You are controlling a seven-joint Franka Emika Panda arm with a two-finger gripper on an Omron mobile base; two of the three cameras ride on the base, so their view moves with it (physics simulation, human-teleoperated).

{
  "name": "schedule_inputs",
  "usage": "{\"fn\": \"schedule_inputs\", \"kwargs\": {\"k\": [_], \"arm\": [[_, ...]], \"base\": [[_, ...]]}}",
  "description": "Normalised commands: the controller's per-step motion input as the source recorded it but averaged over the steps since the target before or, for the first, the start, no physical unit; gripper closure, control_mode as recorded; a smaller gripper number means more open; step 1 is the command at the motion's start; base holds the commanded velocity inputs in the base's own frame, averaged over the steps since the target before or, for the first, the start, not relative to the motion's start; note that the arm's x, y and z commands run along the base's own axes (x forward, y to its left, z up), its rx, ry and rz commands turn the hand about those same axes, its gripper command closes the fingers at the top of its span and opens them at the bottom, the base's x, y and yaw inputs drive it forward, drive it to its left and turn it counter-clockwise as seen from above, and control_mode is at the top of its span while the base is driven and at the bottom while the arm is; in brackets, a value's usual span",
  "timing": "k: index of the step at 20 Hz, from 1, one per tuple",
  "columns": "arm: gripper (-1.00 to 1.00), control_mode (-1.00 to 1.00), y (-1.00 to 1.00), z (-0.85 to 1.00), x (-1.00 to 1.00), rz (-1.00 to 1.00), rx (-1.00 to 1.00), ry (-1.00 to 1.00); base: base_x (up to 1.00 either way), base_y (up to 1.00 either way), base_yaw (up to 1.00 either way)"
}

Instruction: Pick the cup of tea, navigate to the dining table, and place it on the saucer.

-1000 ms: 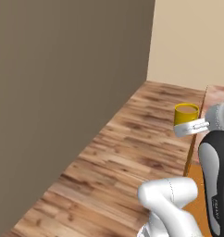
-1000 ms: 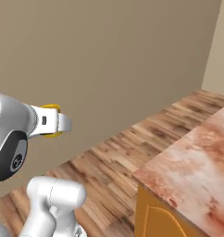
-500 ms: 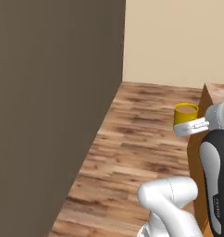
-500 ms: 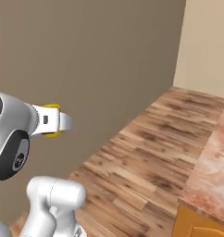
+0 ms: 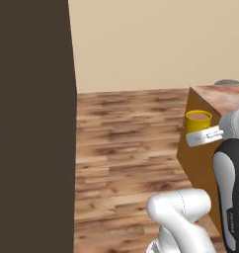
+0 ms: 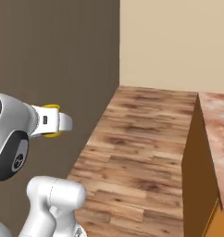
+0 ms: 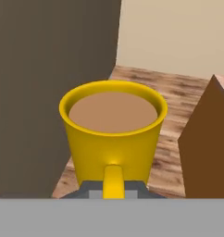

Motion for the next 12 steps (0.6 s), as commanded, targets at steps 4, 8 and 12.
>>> {"fn": "schedule_inputs", "kwargs": {"k": [4,8,12], "arm": [[1.0,1.0,0.0,0.0,0.0,0.0,0.0,0.0],[1.0,1.0,0.0,0.0,0.0,0.0,0.0,0.0],[1.0,1.0,0.0,0.0,0.0,0.0,0.0,0.0]], "base": [[1.0,0.76,-0.55],[1.0,0.73,-0.46],[1.0,0.77,-0.44]]}}
